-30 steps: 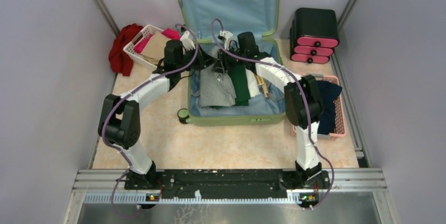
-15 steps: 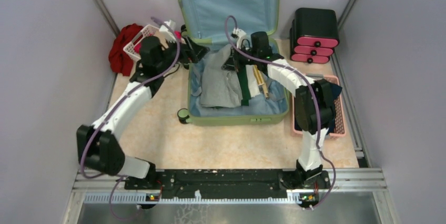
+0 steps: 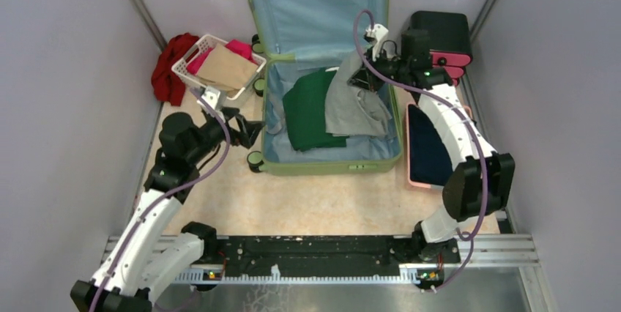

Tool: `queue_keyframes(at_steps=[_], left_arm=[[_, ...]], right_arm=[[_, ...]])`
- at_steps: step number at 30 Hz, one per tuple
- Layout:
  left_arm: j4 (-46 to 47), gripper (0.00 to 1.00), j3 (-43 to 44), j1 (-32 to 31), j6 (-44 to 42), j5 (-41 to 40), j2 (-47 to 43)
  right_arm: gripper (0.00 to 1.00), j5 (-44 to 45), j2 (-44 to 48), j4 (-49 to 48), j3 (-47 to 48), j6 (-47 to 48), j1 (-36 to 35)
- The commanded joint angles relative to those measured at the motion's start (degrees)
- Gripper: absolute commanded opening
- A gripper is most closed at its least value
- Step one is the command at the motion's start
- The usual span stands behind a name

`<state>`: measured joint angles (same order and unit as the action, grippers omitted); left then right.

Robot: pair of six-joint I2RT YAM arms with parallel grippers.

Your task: Open, take out, and arrange the luggage

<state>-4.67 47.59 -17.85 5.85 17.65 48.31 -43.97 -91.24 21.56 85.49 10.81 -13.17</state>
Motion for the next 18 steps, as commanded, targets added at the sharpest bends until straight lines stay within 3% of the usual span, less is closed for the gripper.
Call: queue_keyframes(at_steps=[1,9,18], left_arm=[[-4.1,0.99,-7.6,0.2,-8.0,-4.6,-9.2],[-1.1,0.99,-18.2,0.2,-6.3,-5.8,-17.6],[-1.1,0.99,-18.2,0.1,-7.0,-4.4,-16.0]], right_arm=[[0.00,0.7,7.8,12.8,-0.2,10.1,3.0],[0.00,3.7,16.4,27.0,1.8,16.7,12.6],[0.00,7.1,22.4,39.9,4.8,24.5,21.0]])
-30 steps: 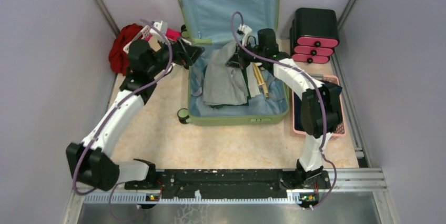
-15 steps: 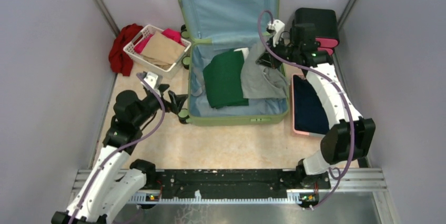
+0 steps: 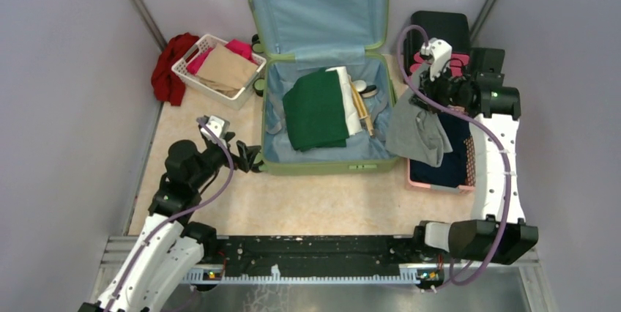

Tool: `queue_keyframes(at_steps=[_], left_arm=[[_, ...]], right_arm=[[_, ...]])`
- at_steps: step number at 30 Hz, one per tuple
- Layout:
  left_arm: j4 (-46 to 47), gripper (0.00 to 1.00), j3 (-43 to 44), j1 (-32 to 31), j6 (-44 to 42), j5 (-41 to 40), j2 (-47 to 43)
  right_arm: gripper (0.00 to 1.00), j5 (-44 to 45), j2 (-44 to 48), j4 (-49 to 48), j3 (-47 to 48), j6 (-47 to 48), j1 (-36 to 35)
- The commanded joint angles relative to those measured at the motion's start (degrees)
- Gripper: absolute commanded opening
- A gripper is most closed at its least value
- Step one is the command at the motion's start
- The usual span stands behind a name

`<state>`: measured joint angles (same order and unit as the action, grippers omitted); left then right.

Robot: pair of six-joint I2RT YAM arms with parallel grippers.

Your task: Open, take out, and arrange the luggage

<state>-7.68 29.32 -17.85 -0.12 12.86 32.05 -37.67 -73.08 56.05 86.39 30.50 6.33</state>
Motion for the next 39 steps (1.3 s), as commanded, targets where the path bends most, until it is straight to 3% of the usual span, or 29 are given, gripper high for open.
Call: queue_keyframes(at_steps=[1,14,24,31,39], left_arm=[[2.0,0.99,0.1,0.1,-1.1,0.4,0.2],[2.1,0.99,-0.1,0.1,-1.4,-0.4,0.0],[2.0,0.99,0.0,0.1,-1.4,-0.6,0.3],[2.0,0.99,-0.1,0.1,-1.5,-0.8,0.5],[2.1,0.99,0.0,0.2,-1.6,-0.8,1.3]], right_arm=[[0.00,1.2,4.8,6.3,4.0,5.3,1.9],[0.00,-1.5,7.1,14.7,-0.6,14.3,12.2],[0.01,-4.7,-0.2,3.7,-18.9,33.6,20.1],[0.01,-8.8,-10.2,8.9,-13.5,43.1,24.4],[0.02,-7.9,-11.9,7.9,-12.7,56.7,25.0]])
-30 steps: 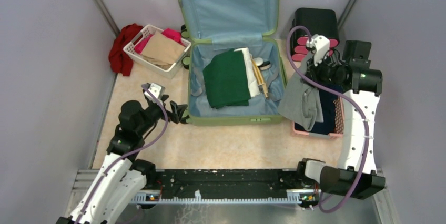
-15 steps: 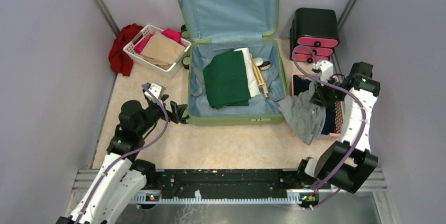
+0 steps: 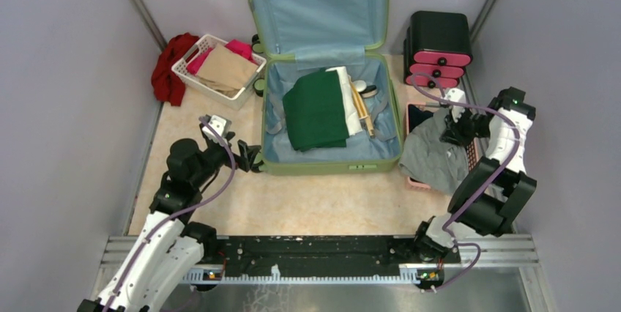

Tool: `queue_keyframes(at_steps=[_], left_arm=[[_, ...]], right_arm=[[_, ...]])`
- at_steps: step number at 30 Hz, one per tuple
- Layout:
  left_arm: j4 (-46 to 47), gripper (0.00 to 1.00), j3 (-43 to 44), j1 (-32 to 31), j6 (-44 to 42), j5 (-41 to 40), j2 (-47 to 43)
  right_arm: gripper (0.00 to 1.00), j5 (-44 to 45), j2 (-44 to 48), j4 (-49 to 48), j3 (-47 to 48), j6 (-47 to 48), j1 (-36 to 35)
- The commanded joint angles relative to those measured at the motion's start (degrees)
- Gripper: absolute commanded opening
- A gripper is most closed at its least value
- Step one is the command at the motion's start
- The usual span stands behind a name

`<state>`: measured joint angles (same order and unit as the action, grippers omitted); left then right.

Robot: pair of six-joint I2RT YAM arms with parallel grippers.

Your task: Open, take out, and arrange the luggage

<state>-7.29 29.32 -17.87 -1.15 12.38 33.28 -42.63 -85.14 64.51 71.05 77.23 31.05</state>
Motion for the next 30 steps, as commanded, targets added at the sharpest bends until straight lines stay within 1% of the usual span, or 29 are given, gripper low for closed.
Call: queue_keyframes(at_steps=[1,7,12,15,24,27,30], left_arm=[[1.6,0.99,0.0,0.2,-0.5,-0.3,0.0],[1.6,0.99,0.0,0.1,-0.7,-0.6,0.3],[1.5,0.99,0.0,0.1,-0.8,-0.9,0.8],[1.6,0.99,0.1,0.1,-0.8,-0.8,1.1],[1.7,0.99,0.1,0.2,-0.8,-0.8,1.4],[1.6,0.99,0.1,0.2,-0.8,-0.6,1.5],[1.6,0.99,0.1,0.2,-0.9,-0.6,1.4]], right_arm=[[0.02,-3.2,-0.2,-0.7,2.8,11.1,0.3],[0.02,-5.0,-1.8,0.5,3.7,18.6,0.3],[0.03,-5.8,1.4,-2.8,1.4,22.0,0.3],[0.03,-6.7,3.0,-3.0,1.1,23.3,0.3],[0.03,-8.3,6.9,4.5,1.2,28.4,0.2],[0.05,-9.3,7.6,4.0,-0.5,28.4,0.3],[0.08,-9.0,6.6,1.1,-2.0,26.3,0.3]])
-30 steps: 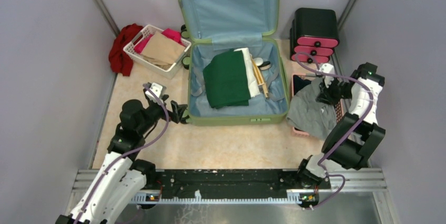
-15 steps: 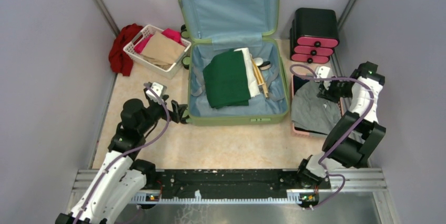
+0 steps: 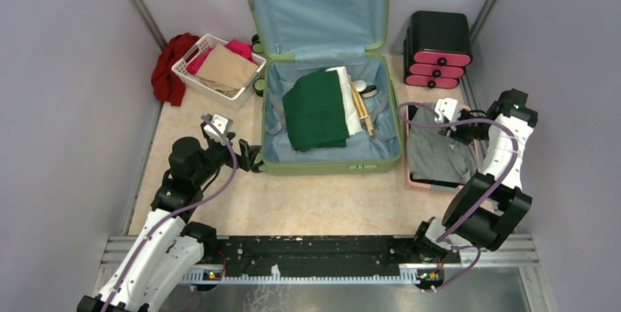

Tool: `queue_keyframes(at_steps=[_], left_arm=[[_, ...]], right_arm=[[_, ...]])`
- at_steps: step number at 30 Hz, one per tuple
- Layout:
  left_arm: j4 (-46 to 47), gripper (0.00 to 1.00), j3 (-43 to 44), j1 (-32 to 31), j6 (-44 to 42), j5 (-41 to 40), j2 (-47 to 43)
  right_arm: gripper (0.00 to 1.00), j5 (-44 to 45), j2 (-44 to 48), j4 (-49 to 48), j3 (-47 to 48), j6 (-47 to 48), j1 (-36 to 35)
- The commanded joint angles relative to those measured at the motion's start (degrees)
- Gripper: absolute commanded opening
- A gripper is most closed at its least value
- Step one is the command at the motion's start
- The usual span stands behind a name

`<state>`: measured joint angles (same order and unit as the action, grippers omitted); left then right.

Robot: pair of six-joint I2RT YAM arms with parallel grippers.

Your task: Open, take out, and arrange the luggage

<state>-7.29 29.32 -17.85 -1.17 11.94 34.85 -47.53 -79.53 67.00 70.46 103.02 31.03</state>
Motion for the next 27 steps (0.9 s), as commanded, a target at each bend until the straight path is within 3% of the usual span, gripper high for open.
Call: queue_keyframes(at_steps=[1,4,10,14,17,22,27], left_arm=[[1.5,0.99,0.1,0.2,-0.8,-0.2,-0.2],[1.5,0.99,0.0,0.2,-0.7,-0.3,-0.4],[1.6,0.99,0.2,0.2,-0.8,-0.2,0.1],[1.6,0.99,0.1,0.2,-0.8,-0.5,0.0],[1.6,0.99,0.1,0.2,-0.8,-0.5,0.0],[1.6,0.99,0.2,0.2,-0.8,-0.2,0.3],[1.6,0.99,0.2,0.2,-0.8,-0.4,0.0]], right_arm=[[0.08,-4.0,0.5,-3.1,-1.6,-1.4,0.3],[0.11,-3.5,-0.7,-7.5,-2.4,-5.6,0.3],[0.34,-3.4,-3.9,-18.5,-3.5,-16.2,0.3],[0.43,0.5,-6.3,-28.5,-3.1,-32.8,0.3],[0.59,6.1,-6.3,-34.5,-2.4,-43.1,0.3],[0.80,12.8,-1.9,-36.8,-1.9,-50.4,0.3],[0.83,12.5,2.4,-33.2,2.6,-53.4,0.4]])
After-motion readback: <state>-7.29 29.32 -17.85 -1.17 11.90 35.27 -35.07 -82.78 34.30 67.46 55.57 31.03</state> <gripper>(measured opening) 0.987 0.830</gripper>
